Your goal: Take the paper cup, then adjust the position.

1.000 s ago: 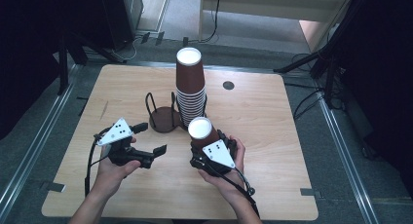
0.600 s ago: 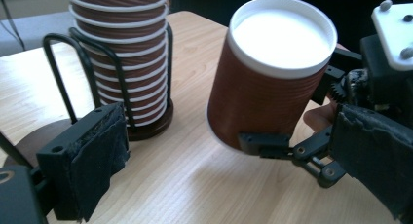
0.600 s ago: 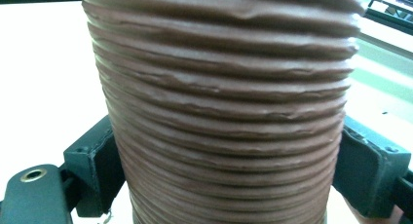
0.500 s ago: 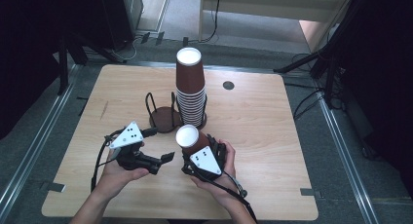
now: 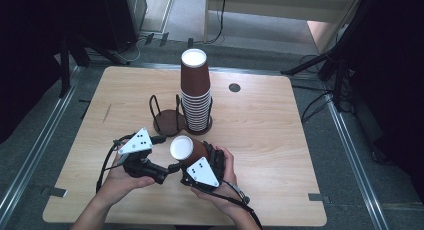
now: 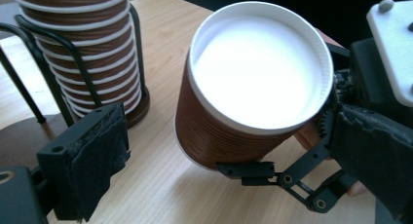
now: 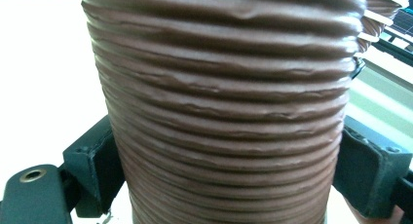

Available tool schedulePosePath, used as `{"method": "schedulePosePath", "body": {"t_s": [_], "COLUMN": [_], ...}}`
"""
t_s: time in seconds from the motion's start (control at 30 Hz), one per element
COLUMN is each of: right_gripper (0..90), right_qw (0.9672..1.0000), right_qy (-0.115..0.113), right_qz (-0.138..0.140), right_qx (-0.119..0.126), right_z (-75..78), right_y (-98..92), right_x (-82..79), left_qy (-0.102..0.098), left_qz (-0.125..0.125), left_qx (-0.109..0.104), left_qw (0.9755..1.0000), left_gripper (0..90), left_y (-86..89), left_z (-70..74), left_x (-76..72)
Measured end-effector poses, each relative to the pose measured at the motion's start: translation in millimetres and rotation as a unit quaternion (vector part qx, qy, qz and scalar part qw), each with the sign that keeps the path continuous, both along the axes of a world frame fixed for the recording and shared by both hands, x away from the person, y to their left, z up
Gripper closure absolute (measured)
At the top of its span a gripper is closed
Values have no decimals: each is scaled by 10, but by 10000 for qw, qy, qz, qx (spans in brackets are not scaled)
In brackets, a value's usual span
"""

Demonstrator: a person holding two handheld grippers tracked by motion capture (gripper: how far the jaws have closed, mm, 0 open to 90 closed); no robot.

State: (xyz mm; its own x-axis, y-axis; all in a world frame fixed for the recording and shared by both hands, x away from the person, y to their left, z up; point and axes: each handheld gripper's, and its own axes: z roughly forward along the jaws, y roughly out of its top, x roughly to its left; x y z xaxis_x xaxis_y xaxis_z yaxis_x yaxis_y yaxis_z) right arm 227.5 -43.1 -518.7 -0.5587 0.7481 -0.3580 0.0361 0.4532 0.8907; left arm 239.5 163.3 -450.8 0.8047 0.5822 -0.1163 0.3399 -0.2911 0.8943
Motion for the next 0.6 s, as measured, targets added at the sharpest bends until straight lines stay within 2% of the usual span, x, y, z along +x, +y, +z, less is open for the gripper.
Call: {"method": "schedulePosePath", "body": {"t_s": [0.23, 0.6], "right_gripper": [117, 117], "right_qw": [10000, 9996], "right_qy": [-41, -130], "right_qz": [48, 210], "right_qx": [-30, -137], "right_z": [6, -7], "right_y": [-2, 21], "right_x": [-5, -23], "left_qy": [3, 22], "left_qz": [-27, -121], "left_qx": [50, 144], "left_qw": [10000, 9998], "left_gripper": [53, 59], "left_y": [-12, -24], "left_z": [-4, -4], "left_x": [-7, -15]}}
